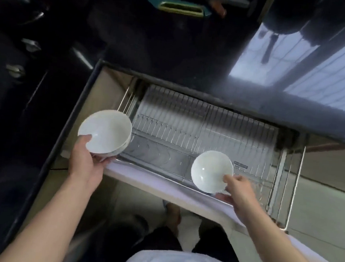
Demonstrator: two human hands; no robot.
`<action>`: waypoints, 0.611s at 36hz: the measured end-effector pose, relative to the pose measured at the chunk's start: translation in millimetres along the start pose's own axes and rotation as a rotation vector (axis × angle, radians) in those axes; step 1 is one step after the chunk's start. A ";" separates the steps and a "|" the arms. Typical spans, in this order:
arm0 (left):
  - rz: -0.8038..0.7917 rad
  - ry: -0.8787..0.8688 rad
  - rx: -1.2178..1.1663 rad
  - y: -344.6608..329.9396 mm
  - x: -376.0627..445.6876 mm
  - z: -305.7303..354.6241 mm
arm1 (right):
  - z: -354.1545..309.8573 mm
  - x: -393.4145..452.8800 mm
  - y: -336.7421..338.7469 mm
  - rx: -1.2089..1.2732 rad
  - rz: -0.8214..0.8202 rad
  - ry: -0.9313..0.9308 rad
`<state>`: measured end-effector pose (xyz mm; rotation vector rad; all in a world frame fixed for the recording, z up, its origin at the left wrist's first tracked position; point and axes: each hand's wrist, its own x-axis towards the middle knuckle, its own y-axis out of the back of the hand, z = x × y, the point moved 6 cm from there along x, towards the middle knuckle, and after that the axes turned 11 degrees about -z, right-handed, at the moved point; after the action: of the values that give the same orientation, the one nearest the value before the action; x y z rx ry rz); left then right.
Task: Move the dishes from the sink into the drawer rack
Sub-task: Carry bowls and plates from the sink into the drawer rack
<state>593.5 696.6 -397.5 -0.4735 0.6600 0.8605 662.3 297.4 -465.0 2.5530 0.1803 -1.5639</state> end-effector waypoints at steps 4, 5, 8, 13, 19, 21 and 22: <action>0.012 -0.072 -0.051 12.6 17.0 10.5 | -6.4 26.5 -43.3 -0.031 -0.104 0.016; 0.017 -0.091 -0.045 16.0 23.0 13.7 | -6.9 35.0 -56.4 -0.047 -0.147 0.023; 0.028 -0.148 0.026 14.3 35.2 22.6 | -12.3 53.2 -90.9 -0.086 -0.295 0.032; 0.063 -0.339 0.235 18.6 48.1 28.0 | -20.4 80.0 -159.3 -0.052 -0.408 -0.032; 0.128 -0.495 0.358 37.9 65.9 21.2 | -24.2 102.6 -239.9 -0.135 -0.441 -0.046; 0.140 -0.531 0.360 42.1 69.7 20.4 | -27.3 108.2 -265.3 -0.220 -0.415 -0.015; 0.135 -0.546 0.346 42.4 70.3 19.2 | -29.5 111.0 -276.0 -0.269 -0.387 0.009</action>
<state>599.0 770.4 -437.9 0.1231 0.3244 0.9290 689.8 577.2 -566.8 2.4100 0.8680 -1.5164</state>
